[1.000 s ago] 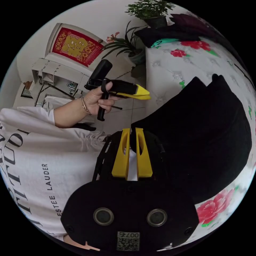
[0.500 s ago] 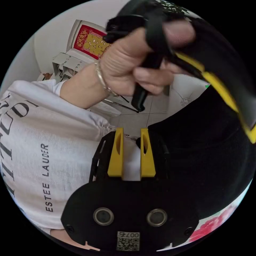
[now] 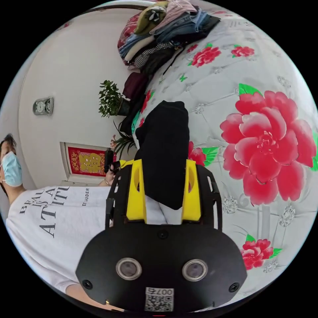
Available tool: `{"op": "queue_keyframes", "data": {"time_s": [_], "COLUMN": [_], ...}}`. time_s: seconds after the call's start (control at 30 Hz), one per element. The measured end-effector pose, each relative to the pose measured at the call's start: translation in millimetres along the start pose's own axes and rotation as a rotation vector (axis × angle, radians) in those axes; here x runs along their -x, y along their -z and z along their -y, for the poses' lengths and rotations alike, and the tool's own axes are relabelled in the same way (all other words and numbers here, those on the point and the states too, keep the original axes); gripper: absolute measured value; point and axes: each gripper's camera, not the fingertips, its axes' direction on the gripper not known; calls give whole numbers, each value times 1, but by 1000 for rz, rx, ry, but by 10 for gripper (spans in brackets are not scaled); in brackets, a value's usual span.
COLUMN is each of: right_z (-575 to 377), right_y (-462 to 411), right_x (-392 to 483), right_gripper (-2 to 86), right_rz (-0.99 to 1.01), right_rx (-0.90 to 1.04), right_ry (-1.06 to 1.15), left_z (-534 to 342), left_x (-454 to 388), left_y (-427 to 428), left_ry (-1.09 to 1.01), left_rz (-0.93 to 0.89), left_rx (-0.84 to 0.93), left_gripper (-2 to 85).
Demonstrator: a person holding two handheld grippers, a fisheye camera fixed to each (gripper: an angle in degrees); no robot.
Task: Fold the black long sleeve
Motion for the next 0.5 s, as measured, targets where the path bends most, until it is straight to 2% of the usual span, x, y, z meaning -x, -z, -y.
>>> {"op": "queue_keyframes", "data": {"time_s": [0.17,0.23,0.3,0.37,0.5], "right_z": [11,20,37,51,104], "right_y": [-19,-26,-25,-14,3], "right_x": [-39,-46,-34,-10,56], "right_gripper": [125,113,98,90,83], "right_rz": [69,140,85,33,59], "right_rx": [100,122,192,200,206], "right_ry": [-81,-117,-94,-21,118], "left_z": [25,37,41,44,42], "left_x": [0,6,4,-2,-20], "left_y": [-35,-45,-43,-33,16], "left_ry": [-11,12,0,-19,-43], "left_rz": [-76,-66,-84,-106,-147], "left_rx": [62,113,113,74,-105], "left_gripper": [177,117,96,87,85]}}
